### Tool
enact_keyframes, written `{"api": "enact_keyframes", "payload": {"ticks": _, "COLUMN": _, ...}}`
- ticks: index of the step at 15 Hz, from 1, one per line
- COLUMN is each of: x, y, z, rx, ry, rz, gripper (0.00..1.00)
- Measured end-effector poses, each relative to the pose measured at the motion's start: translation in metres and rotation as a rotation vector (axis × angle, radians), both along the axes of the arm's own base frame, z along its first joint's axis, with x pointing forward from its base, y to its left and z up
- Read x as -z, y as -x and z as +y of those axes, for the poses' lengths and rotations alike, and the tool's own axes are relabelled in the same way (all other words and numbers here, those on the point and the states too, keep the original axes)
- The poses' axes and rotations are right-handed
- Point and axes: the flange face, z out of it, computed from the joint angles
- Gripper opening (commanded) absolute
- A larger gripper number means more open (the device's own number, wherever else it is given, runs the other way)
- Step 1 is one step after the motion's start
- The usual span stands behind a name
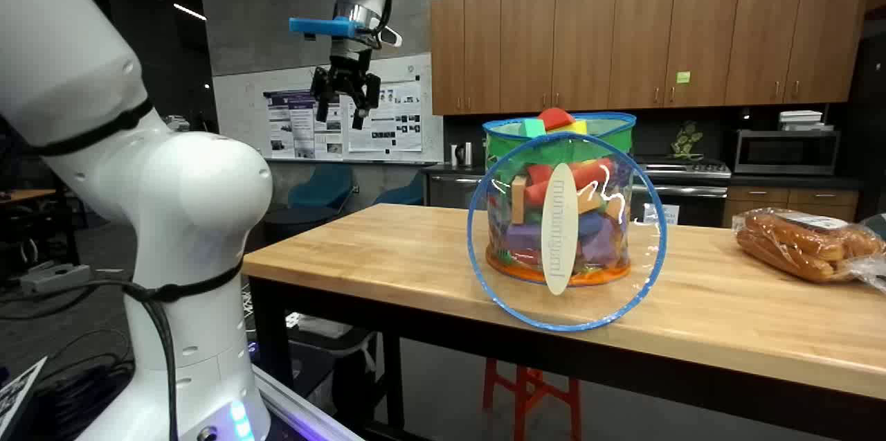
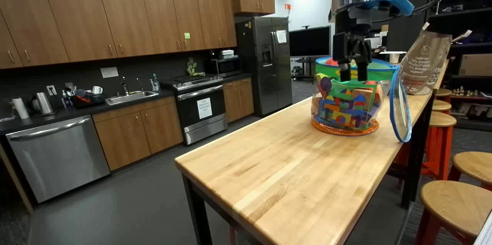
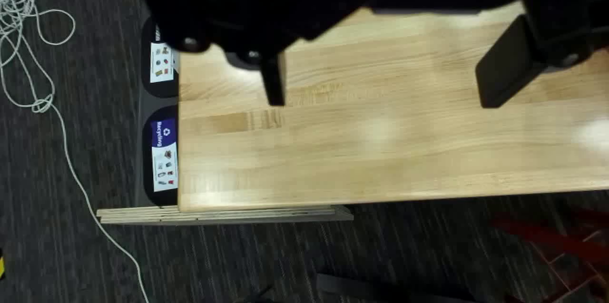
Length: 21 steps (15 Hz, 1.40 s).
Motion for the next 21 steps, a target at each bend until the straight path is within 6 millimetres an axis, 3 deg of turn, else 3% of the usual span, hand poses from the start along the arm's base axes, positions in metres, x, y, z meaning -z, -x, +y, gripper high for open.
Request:
{"api": "enact_keyframes", "payload": {"ticks": 11, "x": 0.001, "y": -0.003, "z": -0.005, "rx": 0.012, "ry": 0.016, "rz": -0.009, "gripper": 1.0}}
{"api": "enact_keyframes", "payload": {"ticks": 16, "x": 0.001, "y": -0.018, "z": -0.04, "rx": 0.079, "ry": 0.068, "rz": -0.063, "gripper": 1.0}}
{"api": "enact_keyframes", "payload": {"ticks": 21, "x": -0.01, "y": -0.041, "z": -0.091, "rx": 0.152, "ry": 0.09, "rz": -0.126, "gripper": 1.0}}
